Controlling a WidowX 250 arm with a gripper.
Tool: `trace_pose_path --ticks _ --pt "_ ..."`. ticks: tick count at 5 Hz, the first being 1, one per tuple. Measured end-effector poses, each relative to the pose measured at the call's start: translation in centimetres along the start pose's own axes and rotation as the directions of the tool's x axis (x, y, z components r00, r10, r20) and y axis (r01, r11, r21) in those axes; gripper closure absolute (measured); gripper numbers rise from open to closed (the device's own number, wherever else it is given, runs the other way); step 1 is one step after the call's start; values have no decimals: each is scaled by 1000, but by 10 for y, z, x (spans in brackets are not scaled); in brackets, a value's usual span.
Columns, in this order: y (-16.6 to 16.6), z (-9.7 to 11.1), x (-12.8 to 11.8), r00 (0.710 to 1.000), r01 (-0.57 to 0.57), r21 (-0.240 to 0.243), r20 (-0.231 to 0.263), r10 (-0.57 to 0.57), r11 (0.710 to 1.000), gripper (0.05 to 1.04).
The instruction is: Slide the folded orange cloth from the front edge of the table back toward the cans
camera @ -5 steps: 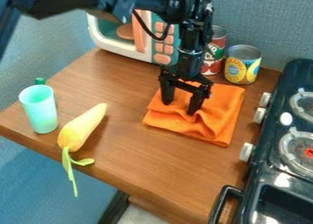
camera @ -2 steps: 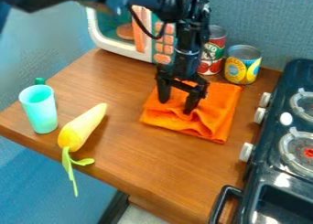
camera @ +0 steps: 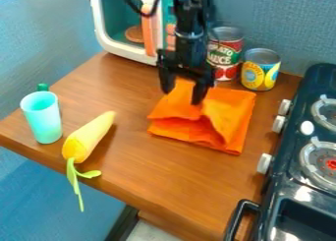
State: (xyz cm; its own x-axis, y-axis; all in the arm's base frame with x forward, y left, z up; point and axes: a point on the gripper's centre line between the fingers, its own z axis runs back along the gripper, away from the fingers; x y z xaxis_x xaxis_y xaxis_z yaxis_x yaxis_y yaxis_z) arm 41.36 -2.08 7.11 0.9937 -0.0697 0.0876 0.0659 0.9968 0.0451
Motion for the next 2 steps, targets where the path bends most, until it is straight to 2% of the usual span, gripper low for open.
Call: trace_pose_path --ticks 1,2 --pt "5 10 2 1000 -1 -5 22 1 1000 83" --pt "5 34 -12 998 58 -39 25 -57 998 83"
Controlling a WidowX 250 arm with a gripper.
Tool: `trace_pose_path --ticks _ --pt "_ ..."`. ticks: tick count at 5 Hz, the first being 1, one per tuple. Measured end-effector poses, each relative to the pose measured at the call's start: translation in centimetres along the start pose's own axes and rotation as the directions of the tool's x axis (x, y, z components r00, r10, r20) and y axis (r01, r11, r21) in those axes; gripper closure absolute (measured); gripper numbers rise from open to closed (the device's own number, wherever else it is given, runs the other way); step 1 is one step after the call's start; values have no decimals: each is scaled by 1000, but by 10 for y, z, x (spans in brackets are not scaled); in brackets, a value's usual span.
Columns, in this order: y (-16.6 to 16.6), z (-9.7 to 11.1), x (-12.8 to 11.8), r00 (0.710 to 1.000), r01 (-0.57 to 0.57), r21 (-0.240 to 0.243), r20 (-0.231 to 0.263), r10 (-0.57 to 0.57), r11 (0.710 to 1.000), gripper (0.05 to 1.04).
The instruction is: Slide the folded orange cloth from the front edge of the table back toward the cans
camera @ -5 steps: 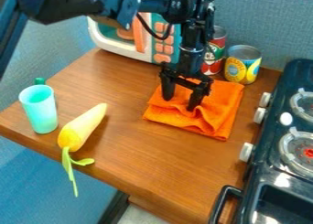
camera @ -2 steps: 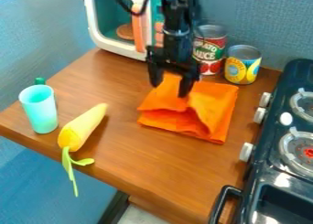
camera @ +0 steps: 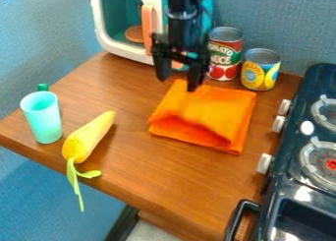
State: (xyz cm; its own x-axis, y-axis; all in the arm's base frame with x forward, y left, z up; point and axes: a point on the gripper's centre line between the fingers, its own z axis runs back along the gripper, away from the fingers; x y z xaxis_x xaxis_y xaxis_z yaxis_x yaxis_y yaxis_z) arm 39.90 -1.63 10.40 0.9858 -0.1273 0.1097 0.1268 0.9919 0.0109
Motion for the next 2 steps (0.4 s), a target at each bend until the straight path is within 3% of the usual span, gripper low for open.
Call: trace_pose_path --ticks 2 --pt "-3 26 -46 1000 13 -41 -9 -14 999 83"
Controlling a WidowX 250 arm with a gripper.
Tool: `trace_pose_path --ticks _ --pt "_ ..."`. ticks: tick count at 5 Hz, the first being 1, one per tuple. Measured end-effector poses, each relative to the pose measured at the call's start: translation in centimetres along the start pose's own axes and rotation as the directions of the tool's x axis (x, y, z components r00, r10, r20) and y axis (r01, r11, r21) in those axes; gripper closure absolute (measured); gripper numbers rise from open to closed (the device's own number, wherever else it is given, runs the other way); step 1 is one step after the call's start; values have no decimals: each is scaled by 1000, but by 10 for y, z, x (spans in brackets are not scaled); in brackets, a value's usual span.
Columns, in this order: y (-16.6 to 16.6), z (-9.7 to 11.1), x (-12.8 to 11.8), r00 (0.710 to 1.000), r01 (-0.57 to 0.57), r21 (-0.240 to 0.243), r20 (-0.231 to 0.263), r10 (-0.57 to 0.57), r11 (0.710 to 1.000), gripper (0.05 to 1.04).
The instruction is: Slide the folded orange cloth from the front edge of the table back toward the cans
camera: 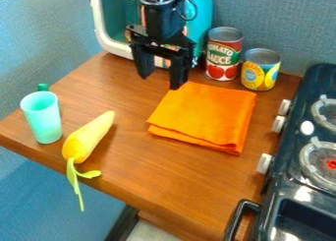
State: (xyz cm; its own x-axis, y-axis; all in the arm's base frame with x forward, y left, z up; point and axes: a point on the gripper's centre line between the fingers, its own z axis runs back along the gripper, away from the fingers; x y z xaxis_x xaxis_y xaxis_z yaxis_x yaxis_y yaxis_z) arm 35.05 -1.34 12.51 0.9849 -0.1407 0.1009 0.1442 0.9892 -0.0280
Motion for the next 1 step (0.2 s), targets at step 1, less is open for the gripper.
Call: trace_pose_path --ticks 1 --pt "1 12 -24 1000 -1 -11 -10 1 1000 83"
